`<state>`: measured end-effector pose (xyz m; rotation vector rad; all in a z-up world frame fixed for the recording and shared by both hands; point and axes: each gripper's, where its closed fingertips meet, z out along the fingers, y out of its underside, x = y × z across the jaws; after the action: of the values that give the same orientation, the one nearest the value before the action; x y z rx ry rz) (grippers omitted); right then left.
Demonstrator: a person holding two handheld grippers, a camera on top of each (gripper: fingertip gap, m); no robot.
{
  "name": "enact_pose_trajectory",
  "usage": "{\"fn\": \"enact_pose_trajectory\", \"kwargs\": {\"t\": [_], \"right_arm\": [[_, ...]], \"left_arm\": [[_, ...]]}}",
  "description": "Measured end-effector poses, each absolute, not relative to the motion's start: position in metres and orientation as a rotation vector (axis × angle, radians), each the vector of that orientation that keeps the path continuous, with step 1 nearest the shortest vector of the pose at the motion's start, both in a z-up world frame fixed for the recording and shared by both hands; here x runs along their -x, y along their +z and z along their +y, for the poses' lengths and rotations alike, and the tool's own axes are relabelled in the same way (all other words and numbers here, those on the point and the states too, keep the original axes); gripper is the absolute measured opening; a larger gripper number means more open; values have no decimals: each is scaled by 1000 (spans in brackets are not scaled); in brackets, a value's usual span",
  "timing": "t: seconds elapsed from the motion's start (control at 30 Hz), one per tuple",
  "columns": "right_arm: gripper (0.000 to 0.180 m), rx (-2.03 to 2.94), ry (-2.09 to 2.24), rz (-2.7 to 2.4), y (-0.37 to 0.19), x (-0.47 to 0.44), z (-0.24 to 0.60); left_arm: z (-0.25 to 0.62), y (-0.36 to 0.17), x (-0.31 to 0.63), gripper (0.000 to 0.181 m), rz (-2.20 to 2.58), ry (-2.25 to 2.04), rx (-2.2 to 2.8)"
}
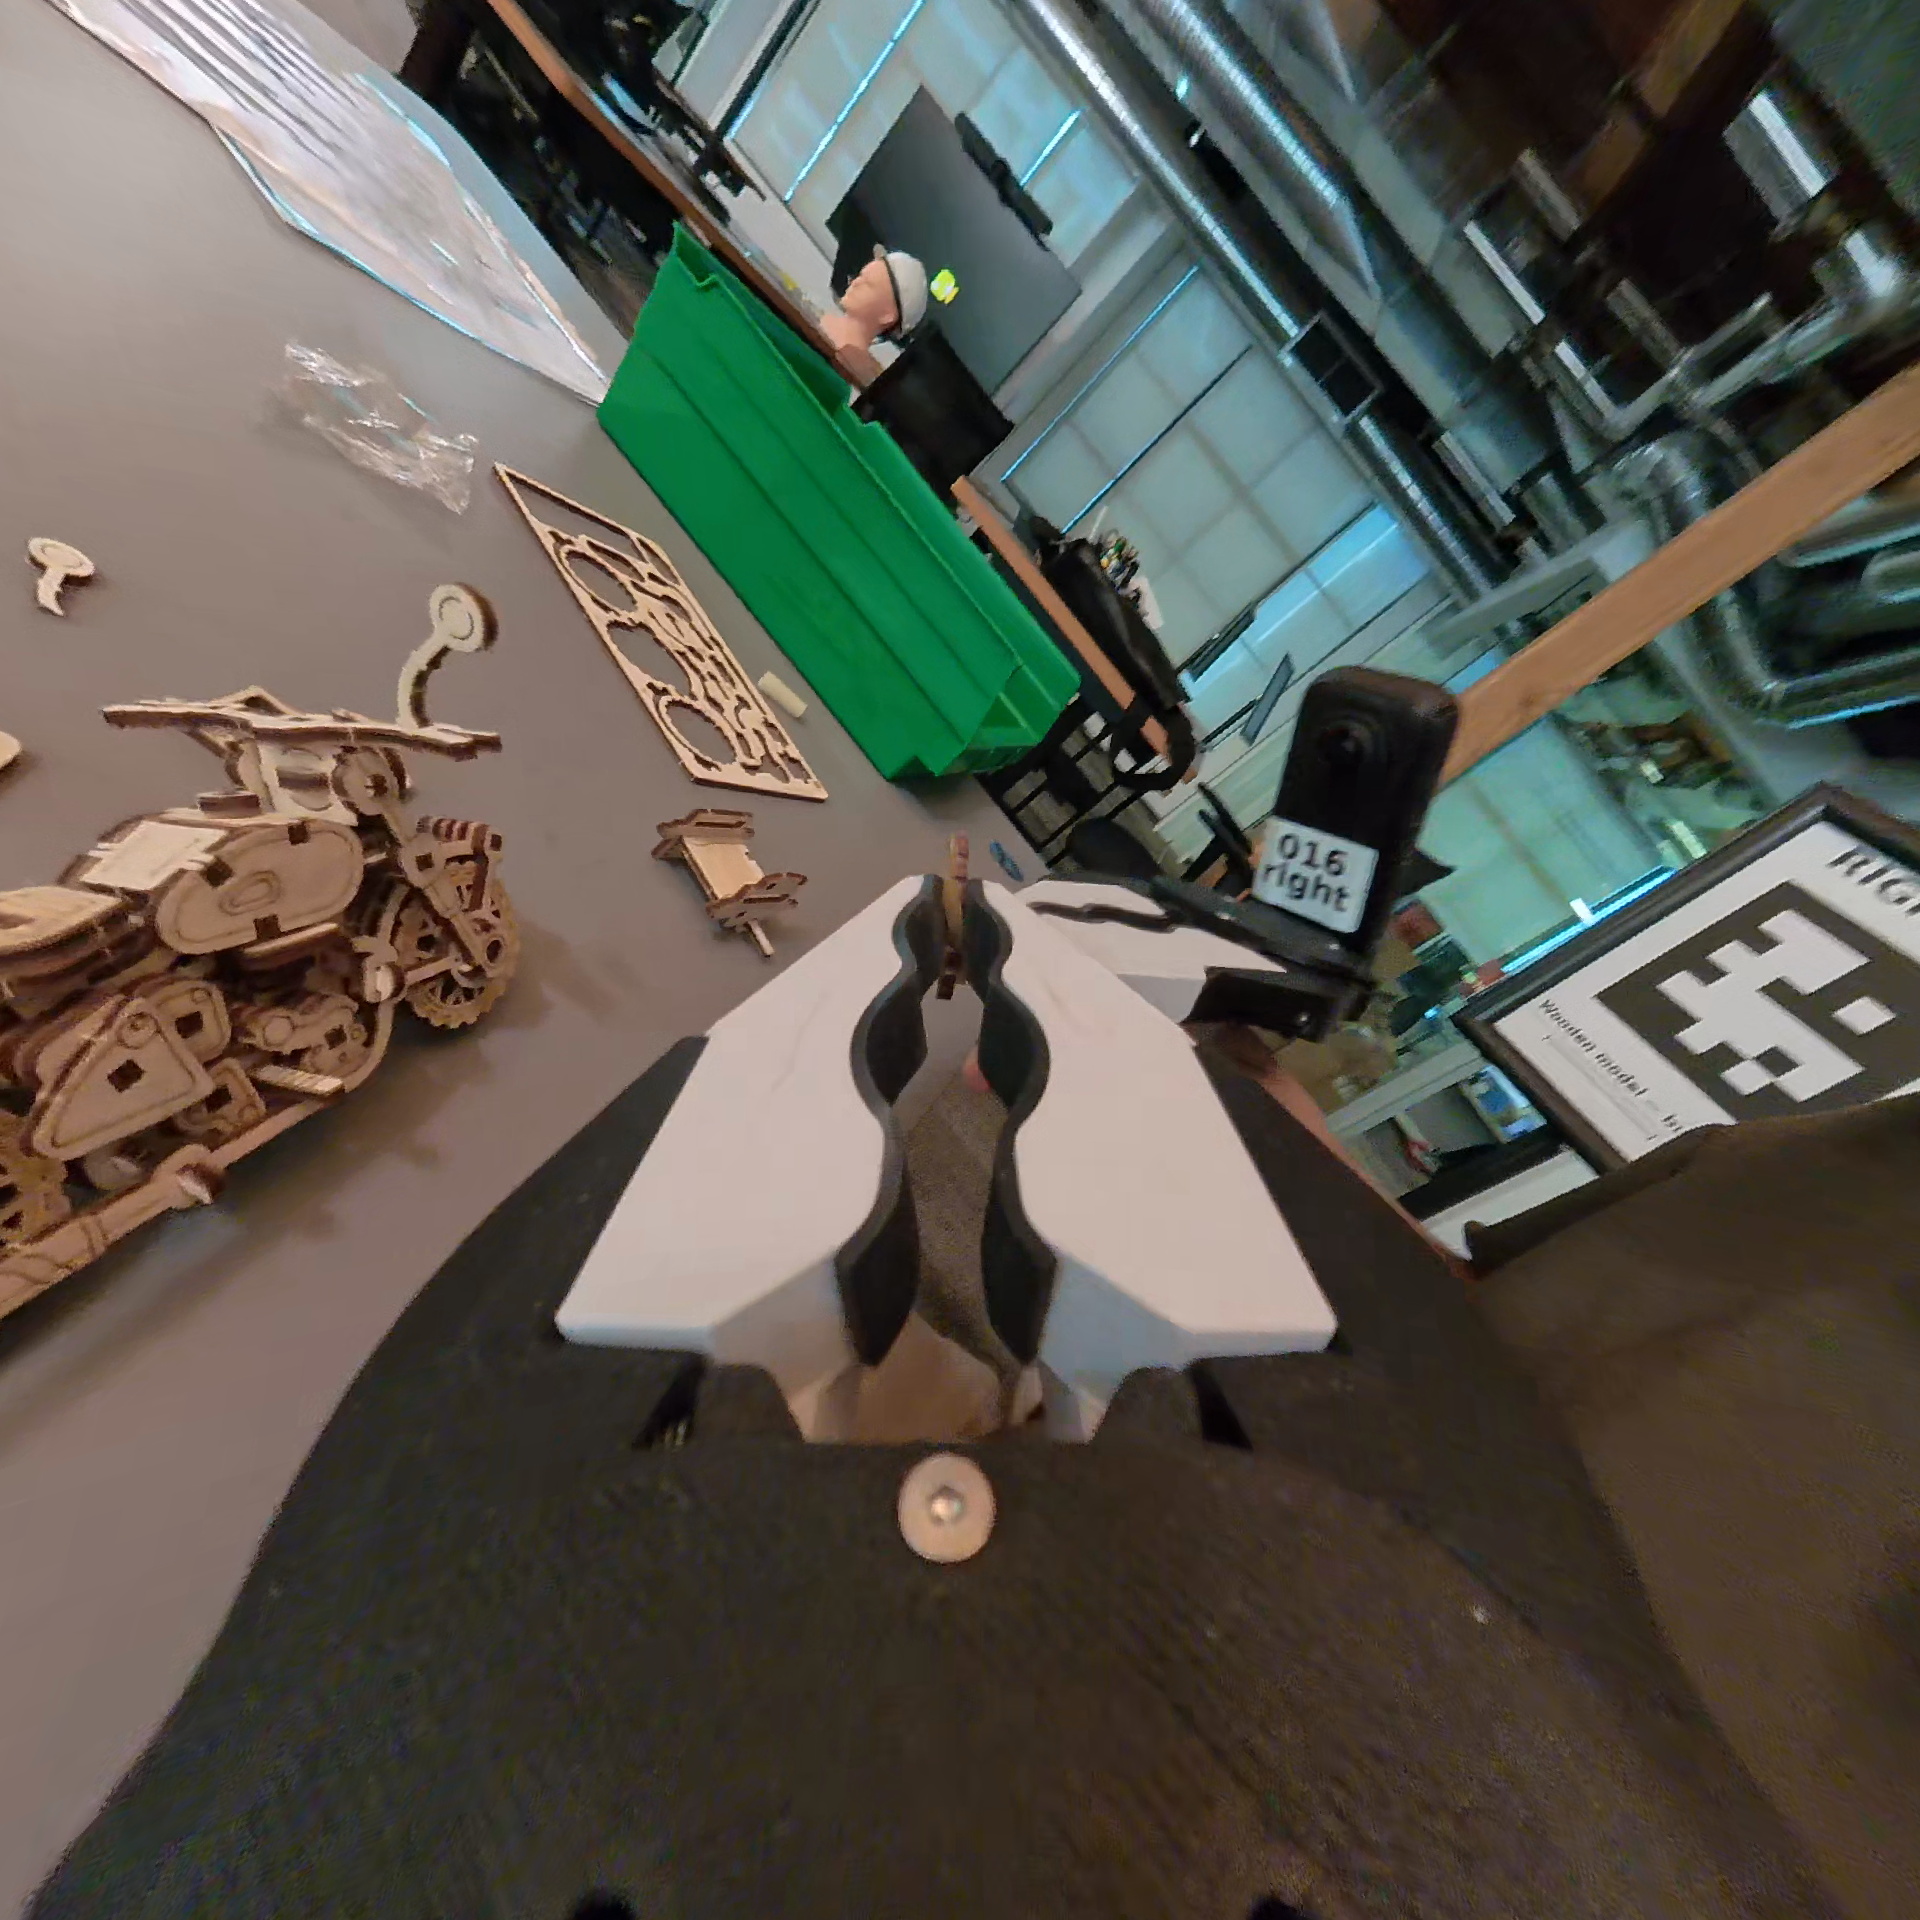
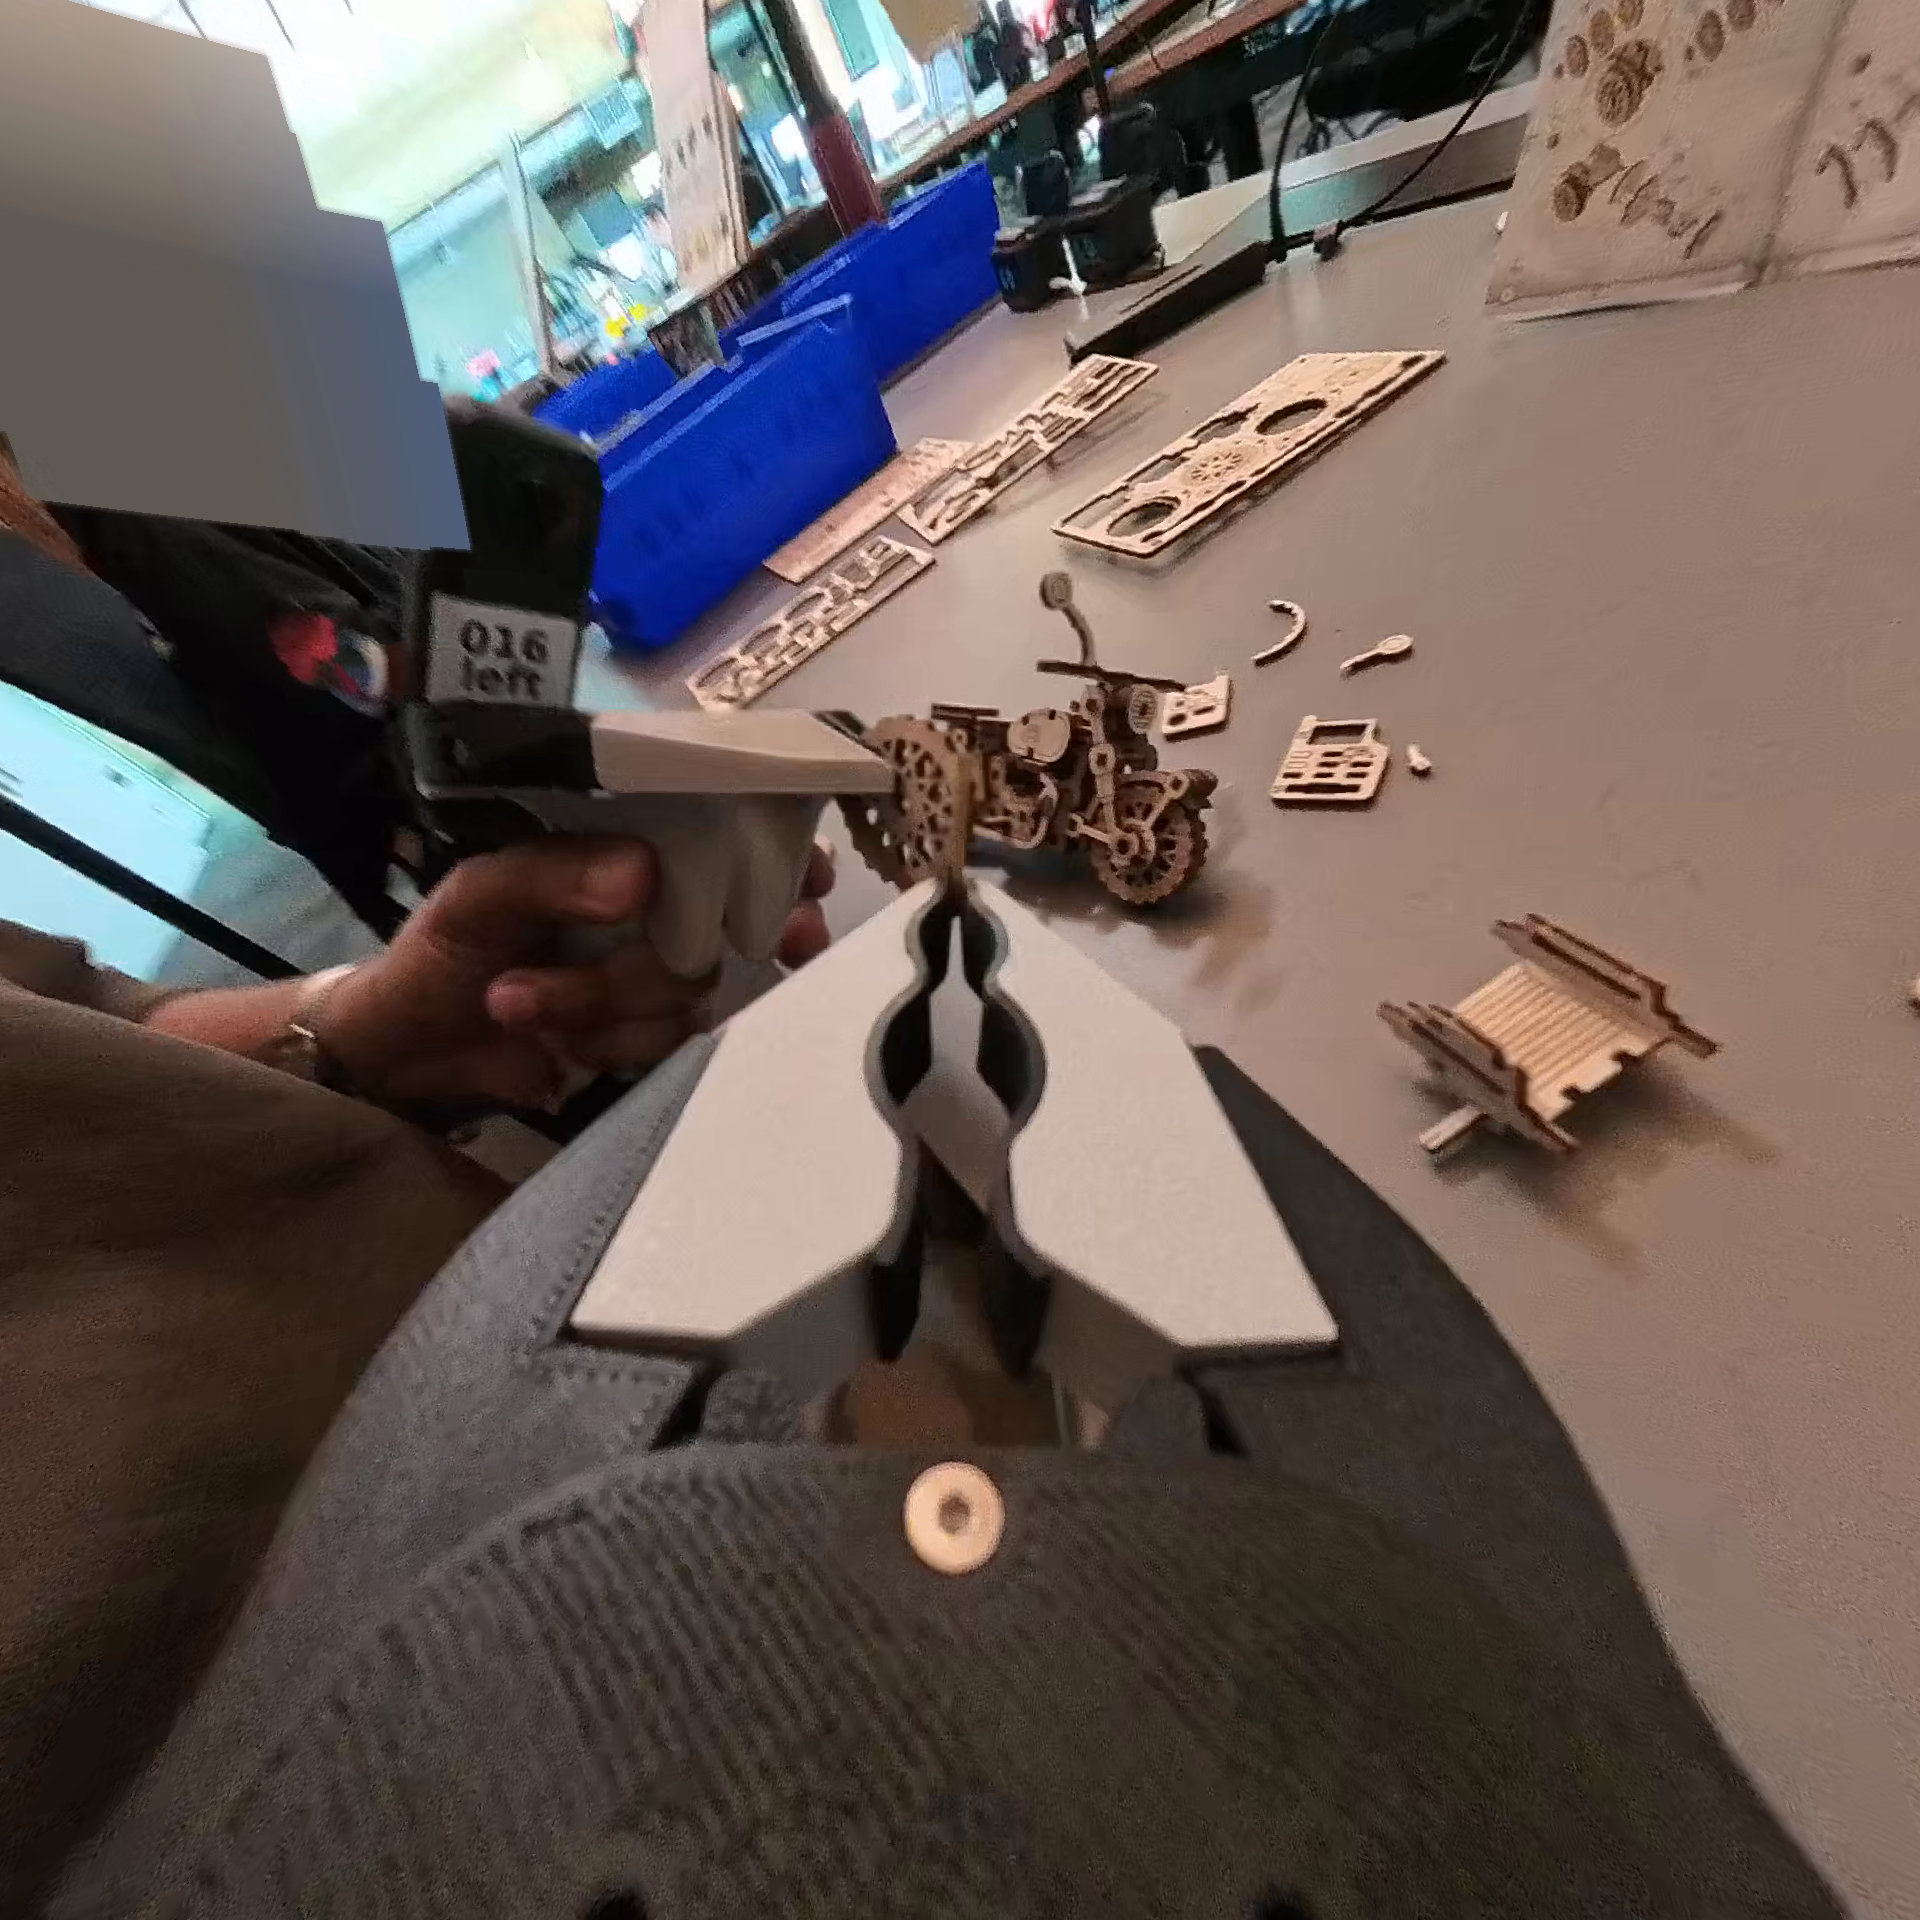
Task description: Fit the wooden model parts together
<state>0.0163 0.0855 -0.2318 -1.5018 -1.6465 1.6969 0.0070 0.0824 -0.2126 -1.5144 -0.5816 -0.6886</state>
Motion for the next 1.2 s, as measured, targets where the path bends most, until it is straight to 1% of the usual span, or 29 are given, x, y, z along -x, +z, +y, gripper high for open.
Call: {"fn": "enact_pose_trajectory", "kwargs": {"t": [0.27,0.4,0.53,0.77,1.0,1.07,1.2], "right_arm": [[1,1621,2098,-1431,-216,-18,85],[0,1662,2320,-1317,-207,-21,84],[1,1684,2438,-1244,-203,-22,84],[2,1653,2482,-1223,-201,-22,84],[1,1667,2403,-1285,-205,-21,83],[1,1720,2353,-1311,-210,-21,84],[1,1710,2168,-1405,-214,-20,85]], "left_arm": [[80,-201,-9,1,-546,-755,1440],[78,-194,-11,1,-554,-887,1350],[78,-192,-11,1,-560,-933,1326],[78,-193,-11,1,-592,-992,1288],[77,-194,-9,1,-634,-988,1261],[79,-198,-9,0,-625,-893,1307],[79,-194,-12,1,-491,-536,1448]]}}
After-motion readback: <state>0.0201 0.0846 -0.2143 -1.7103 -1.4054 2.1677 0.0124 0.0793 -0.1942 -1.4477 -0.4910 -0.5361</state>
